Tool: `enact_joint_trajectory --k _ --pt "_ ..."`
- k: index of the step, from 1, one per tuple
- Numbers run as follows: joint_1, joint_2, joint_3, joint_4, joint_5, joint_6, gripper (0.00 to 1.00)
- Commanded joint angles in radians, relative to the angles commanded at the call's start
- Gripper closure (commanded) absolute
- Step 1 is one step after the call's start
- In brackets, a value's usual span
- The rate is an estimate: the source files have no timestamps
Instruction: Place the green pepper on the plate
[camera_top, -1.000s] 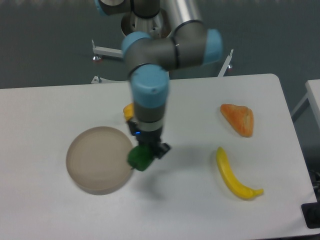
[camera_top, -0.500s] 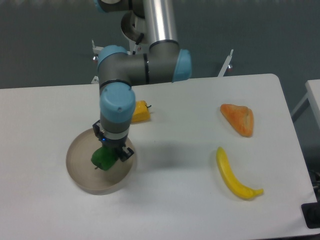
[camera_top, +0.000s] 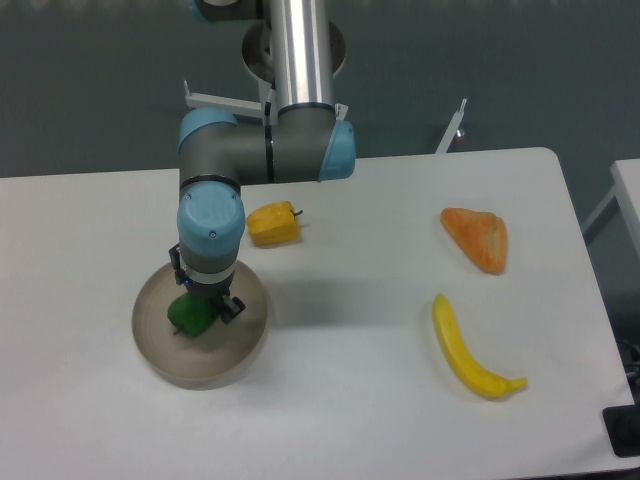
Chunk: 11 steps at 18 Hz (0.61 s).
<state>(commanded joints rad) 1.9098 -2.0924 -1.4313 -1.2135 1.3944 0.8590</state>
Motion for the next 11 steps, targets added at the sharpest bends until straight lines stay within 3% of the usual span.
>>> enact_joint_trajectory --k 6,8,11 --pt "0.02 0.035 0.046 -0.003 0.021 0.012 0.0" --pt "0.102 0.064 0.081 -0.004 0.109 0.021 0.0" --pt "0.207 0.078 0.095 -0.008 0.118 0.18 0.0"
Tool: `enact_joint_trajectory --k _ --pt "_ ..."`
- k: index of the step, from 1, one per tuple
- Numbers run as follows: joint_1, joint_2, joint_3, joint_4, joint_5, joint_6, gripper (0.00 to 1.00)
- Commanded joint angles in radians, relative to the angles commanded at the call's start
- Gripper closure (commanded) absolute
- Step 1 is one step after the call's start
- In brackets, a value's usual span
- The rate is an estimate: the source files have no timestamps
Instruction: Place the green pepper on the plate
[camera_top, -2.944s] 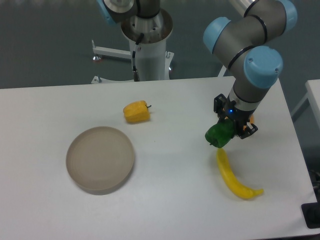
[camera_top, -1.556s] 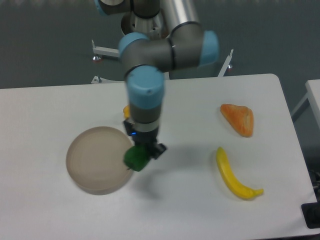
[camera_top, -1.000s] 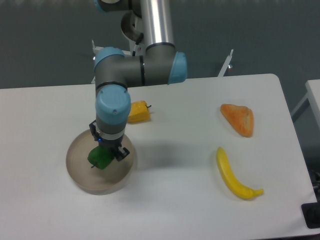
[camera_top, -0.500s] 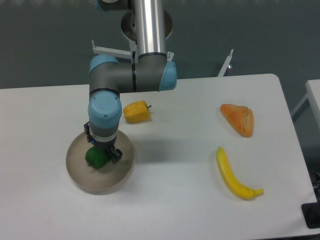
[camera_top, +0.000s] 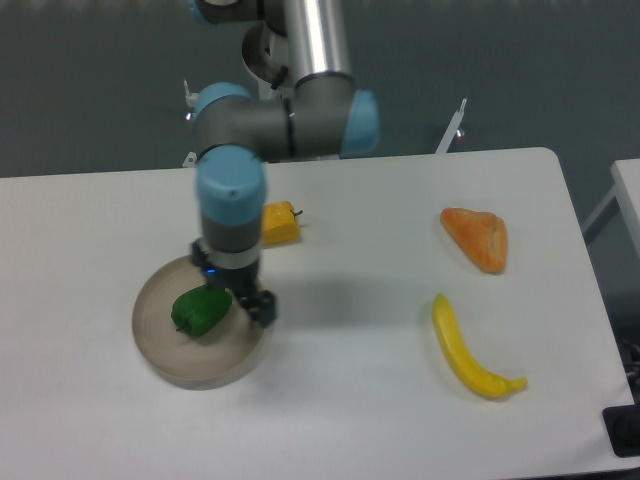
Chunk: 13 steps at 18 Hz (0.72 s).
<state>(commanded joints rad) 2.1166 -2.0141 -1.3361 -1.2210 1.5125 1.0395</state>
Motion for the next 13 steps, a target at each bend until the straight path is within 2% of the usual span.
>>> enact_joint_trajectory --k 3,5,10,11,13 --pt "0.104 0.017 -0.011 -0.012 0.028 0.1 0.0" --pt "0.173 0.018 -0.023 -0.023 0.031 0.25 0.0" --pt "0.241 0.018 -0.015 -0.075 0.032 0.345 0.0" --pt "0.247 0.02 -0.008 -0.099 0.032 0.39 0.0" --pt "0.25 0.018 -0.006 -0.11 0.034 0.409 0.0"
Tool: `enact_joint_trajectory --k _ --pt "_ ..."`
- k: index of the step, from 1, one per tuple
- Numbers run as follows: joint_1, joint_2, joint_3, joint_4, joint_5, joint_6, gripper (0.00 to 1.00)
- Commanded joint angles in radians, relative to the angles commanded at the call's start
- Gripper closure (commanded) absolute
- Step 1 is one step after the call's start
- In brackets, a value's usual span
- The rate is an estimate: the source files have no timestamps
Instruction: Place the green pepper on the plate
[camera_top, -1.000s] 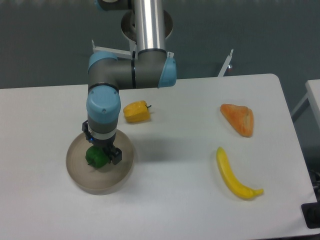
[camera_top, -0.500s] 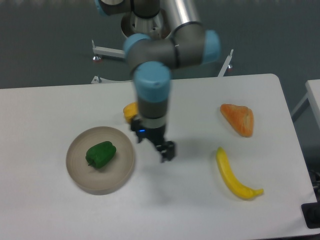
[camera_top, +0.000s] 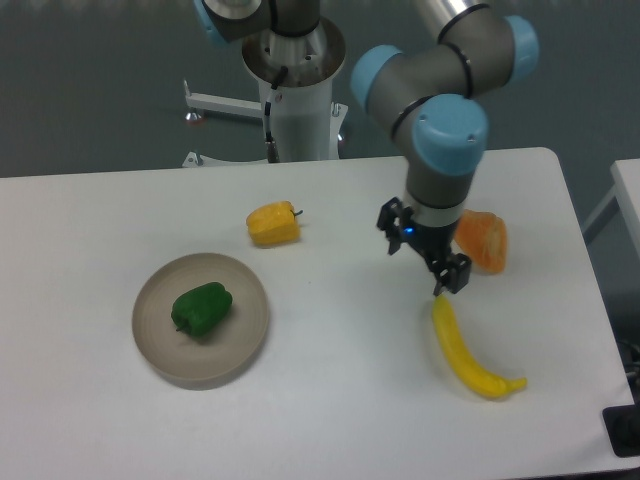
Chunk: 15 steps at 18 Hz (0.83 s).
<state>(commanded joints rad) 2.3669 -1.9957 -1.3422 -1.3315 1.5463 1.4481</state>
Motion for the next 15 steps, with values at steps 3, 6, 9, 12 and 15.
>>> enact_joint_trajectory --k 3,6,9,12,15 --pt "-0.002 -0.003 -0.002 -0.029 0.0 0.0 0.0" --pt "-0.003 -0.009 0.005 -0.054 0.0 0.0 0.0" --pt "-0.003 -0.009 0.005 -0.055 0.0 -0.002 0.0" --pt "-0.002 -0.009 0.005 -0.055 0.0 -0.002 0.0" --pt "-0.002 -0.006 0.006 -0.055 0.002 -0.002 0.0"
